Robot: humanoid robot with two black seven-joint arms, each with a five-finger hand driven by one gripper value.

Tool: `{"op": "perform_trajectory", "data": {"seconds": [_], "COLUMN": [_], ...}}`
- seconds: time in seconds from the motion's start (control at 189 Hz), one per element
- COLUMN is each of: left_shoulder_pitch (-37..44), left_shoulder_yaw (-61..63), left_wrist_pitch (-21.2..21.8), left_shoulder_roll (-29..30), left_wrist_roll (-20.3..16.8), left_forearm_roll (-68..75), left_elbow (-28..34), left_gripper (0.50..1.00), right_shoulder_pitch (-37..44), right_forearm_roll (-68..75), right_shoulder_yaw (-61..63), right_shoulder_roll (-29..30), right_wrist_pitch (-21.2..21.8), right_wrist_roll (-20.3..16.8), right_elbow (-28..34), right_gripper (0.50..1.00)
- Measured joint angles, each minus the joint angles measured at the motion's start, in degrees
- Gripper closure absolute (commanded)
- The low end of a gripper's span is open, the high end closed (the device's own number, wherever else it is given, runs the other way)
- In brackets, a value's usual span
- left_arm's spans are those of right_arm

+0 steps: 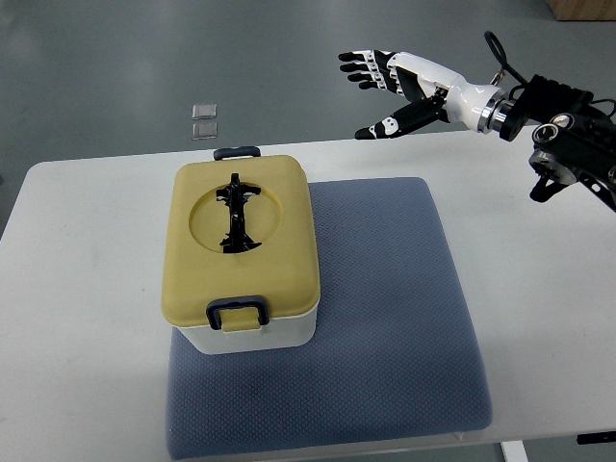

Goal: Open white storage box with right hand
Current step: 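Raise the right hand and swing it over the yellow lid, then lower the right hand and grasp the black handle on the lid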

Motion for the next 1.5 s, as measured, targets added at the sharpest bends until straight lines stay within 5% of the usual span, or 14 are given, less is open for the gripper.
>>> {"op": "perform_trajectory", "data": {"seconds": [0.207, 0.61, 1.007, 1.5], "left_shoulder_pitch": [0.0, 0.0, 0.0, 0.0], "left_shoulder_yaw": [0.0, 0.0, 0.0, 0.0], "left_wrist_pitch": [0.0, 0.0, 0.0, 0.0], "left_shoulder_roll": [0.0, 0.0, 0.0, 0.0], "left_wrist_roll": [0.0, 0.0, 0.0, 0.0], "left_forearm_roll": [0.0, 0.0, 0.0, 0.0], "left_elbow": [0.0, 0.0, 0.0, 0.0], "left_gripper": [0.500, 0.500, 0.500, 0.500], "right_shoulder_pitch": [5.4, 15.3, 30.6, 31.6], "right_forearm_roll": [-13.5, -36.8, -40.1, -43.4], "right_shoulder_yaw": [-0.4, -6.9, -24.1, -25.8], "right_shoulder_roll": [-2.2, 2.4, 11.9, 16.0], "right_wrist_pitch": [0.1, -0.3, -0.3, -0.4], "right_wrist_roll": [3.2, 6.6, 6.6, 6.4], "right_elbow": [4.4, 13.2, 13.1, 9.1], "right_gripper": [0.562, 0.562, 0.562, 0.570]}}
